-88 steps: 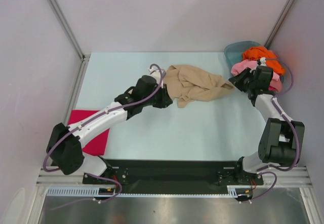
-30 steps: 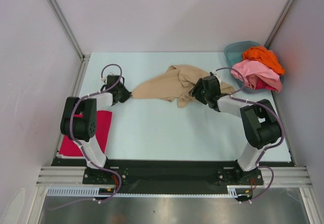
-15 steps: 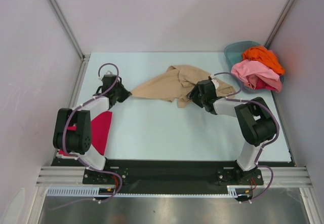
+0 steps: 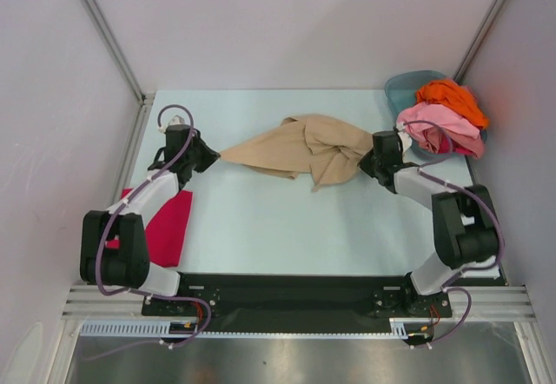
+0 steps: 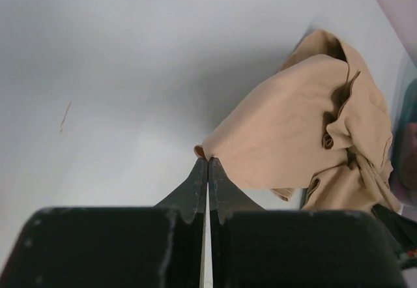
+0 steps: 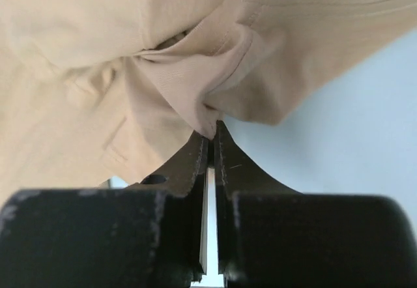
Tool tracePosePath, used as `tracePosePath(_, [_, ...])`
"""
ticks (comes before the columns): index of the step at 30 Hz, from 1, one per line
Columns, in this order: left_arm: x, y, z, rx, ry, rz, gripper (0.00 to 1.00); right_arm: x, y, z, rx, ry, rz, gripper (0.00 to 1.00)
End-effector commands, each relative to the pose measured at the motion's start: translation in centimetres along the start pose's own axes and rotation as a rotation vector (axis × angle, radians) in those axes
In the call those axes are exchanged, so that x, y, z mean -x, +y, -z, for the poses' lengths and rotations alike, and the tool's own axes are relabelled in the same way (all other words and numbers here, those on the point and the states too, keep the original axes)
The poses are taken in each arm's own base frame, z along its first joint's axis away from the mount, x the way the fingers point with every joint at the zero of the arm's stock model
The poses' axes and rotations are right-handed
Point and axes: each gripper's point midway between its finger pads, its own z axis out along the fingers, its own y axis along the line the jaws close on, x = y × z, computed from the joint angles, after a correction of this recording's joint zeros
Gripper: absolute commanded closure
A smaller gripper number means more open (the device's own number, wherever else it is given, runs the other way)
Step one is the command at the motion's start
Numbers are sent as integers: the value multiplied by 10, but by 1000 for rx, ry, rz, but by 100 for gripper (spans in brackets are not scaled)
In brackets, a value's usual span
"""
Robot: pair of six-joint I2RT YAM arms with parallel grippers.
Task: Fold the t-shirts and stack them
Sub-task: Flatten the tshirt out
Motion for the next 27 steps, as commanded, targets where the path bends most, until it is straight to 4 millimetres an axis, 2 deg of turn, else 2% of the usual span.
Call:
tracePosePath(1, [16,7,16,19,-57,-23,100,35,-7,42,-31,-59,61,100])
tracePosePath(2, [17,9,19,20,-61,-21,100,36,-22,52,-76,-45,68,100])
tracePosePath(3, [18,8,21,18,-65,-22,100,44,-23,65,-71,-60,92,100])
tracePosePath(6, [11,13,24,20,-57,-20,100,46,-50,84,-145,-52,129,98])
tracePosePath(8, [2,18,24,13,-36,-16,100,46,-69,94,-176,-58,152,92])
tracePosePath(9, [-2,20,24,12,-27,-11,100,48,-84,97,-201,-66,165,86])
tracePosePath(11, [-15,28,23,18,3,-4,100,51,-99,97,-223,-61,161,75])
tracePosePath(12, [-17,29,24,14,5,-3,100,55,-108,97,-236,-62,147,57])
tracePosePath(14, [-28,36,24,18,28,2,100,55,-114,94,-225,-15,145,44])
tracePosePath(15, [-31,37,25,18,32,2,100,55,-116,94,-231,-2,140,31])
tracePosePath(17, [-38,41,26,16,43,6,100,50,-116,98,-233,31,152,23])
tracePosePath(21, [-41,45,28,19,44,-3,100,22,-106,108,-177,83,138,22])
tracePosePath(22, [-41,45,29,17,42,-4,100,0,-90,111,-134,114,171,22])
tracePosePath(23, [-40,45,29,15,40,-5,100,-16,-87,113,-126,119,128,23])
tracePosePath(25, [-42,44,29,5,40,-2,100,-28,-82,113,-164,68,52,27])
tracePosePath(26, [-44,45,28,6,46,-1,100,-44,-72,114,-170,62,-45,34])
tracePosePath(27, [-44,44,28,3,47,0,100,-40,-75,113,-224,-5,-79,39])
